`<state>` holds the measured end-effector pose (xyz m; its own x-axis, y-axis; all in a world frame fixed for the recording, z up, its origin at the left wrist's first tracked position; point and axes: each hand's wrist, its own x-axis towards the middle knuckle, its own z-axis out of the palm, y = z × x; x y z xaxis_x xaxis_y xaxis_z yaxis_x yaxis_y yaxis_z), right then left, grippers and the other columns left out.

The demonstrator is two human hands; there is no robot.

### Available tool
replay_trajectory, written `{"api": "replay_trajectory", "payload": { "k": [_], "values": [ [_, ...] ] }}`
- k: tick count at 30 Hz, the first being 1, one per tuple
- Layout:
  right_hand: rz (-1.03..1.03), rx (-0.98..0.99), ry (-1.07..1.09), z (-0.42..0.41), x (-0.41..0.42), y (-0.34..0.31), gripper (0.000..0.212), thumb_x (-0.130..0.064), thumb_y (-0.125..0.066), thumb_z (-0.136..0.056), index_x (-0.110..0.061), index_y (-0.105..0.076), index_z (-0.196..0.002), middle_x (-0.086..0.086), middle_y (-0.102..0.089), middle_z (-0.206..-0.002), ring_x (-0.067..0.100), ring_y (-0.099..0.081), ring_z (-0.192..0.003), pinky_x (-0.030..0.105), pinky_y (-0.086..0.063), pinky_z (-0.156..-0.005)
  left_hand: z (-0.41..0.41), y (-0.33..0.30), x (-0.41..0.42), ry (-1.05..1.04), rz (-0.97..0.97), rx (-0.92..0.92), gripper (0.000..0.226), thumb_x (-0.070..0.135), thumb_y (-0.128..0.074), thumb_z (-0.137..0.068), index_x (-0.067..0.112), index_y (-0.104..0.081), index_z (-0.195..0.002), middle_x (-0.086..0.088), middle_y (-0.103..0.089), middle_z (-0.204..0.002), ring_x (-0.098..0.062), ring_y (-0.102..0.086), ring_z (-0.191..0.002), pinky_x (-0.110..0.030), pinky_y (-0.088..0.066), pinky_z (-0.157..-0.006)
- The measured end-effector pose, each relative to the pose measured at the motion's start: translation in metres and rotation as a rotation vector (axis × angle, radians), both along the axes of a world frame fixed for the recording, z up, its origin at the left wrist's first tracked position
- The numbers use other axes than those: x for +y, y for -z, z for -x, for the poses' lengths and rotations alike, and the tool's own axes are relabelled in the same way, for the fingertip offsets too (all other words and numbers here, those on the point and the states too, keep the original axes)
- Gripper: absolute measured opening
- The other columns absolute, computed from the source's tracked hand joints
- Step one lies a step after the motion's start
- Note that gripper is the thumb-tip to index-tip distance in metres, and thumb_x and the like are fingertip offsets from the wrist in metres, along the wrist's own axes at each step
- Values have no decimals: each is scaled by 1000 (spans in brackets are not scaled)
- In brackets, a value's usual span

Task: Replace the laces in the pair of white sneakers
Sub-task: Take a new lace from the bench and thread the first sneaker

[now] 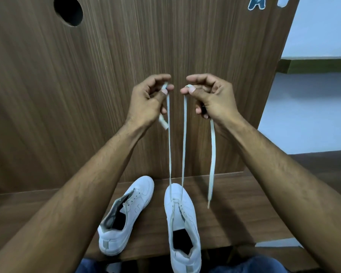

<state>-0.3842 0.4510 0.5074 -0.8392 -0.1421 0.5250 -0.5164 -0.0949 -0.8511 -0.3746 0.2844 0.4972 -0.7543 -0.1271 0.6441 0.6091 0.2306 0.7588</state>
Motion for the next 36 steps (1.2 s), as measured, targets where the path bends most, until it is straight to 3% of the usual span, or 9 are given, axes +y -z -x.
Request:
{"api": "replay_trajectory", "payload": {
  "k": [3,7,11,15,17,21,25,30,36],
  "values": [
    [-9,30,23,-4,-2,5,18,4,-56,-92,2,-62,-110,21,-69,-104,-2,-56,-44,11,-34,-34,2,-5,-4,-1,-42,65,35,-6,-51,-92,9,-56,-124,-13,-68,-108,-8,-67,-92,-18,-54,-73],
    [-115,12,86,3,-1,35,24,10,-50,-93,-1,-64,-109,15,-68,-107,-3,-58,-49,11,-38,-38,2,15,-7,21,-15,-64,57,-20,-42,-82,17,-55,-124,-6,-60,-125,-10,-66,-63,-21,-51,-51],
    [-244,-34,150,20,8,90,34,13,-47,-91,-13,-68,-98,10,-70,-100,-3,-63,-61,12,-43,-45,17,74,-20,-43,66,-254,55,-21,-41,-81,17,-64,-114,-3,-57,-128,-9,-68,-78,-21,-50,-58],
    [-401,-183,236,34,21,171,42,7,-50,-91,-31,-68,-84,-2,-72,-92,1,-66,-73,21,-52,-60,15,161,-38,-115,295,-522,56,-18,-45,-79,24,-65,-109,-5,-67,-94,-6,-60,-70,-26,-48,-66],
    [-545,-265,291,33,26,213,33,0,-55,-92,-29,-72,-88,-8,-73,-90,1,-67,-77,26,-55,-74,6,205,-44,-146,481,-695,39,-8,-48,-82,14,-67,-108,-5,-67,-94,-11,-62,-77,-31,-53,-74],
    [-899,-363,183,19,24,275,28,-7,-54,-88,-25,-73,-97,-7,-73,-101,10,-66,-96,31,-53,-85,-11,271,-36,-98,655,-826,13,18,-49,-70,14,-59,-65,2,-59,-67,-18,-58,-67,-33,-44,-63],
    [-1126,-340,98,6,8,299,38,-10,-52,-85,-21,-66,-118,-2,-62,-127,21,-57,-118,34,-46,-97,-17,298,-15,-99,685,-921,24,27,-57,-91,20,-66,-112,-3,-67,-110,-23,-61,-105,-31,-44,-88],
    [-1222,-306,179,0,1,303,36,-15,-51,-89,-26,-65,-120,-4,-57,-129,23,-56,-119,32,-44,-92,-15,298,-10,-254,854,-883,19,35,-50,-92,21,-62,-92,-4,-68,-99,-28,-61,-98,-38,-48,-83],
    [-1215,-322,167,1,-3,304,33,-14,-52,-88,-25,-69,-114,-4,-59,-128,23,-58,-116,32,-46,-89,-6,279,-17,-180,425,-831,14,27,-58,-78,22,-66,-68,5,-72,-78,-15,-66,-79,-38,-53,-80]
  ]
}}
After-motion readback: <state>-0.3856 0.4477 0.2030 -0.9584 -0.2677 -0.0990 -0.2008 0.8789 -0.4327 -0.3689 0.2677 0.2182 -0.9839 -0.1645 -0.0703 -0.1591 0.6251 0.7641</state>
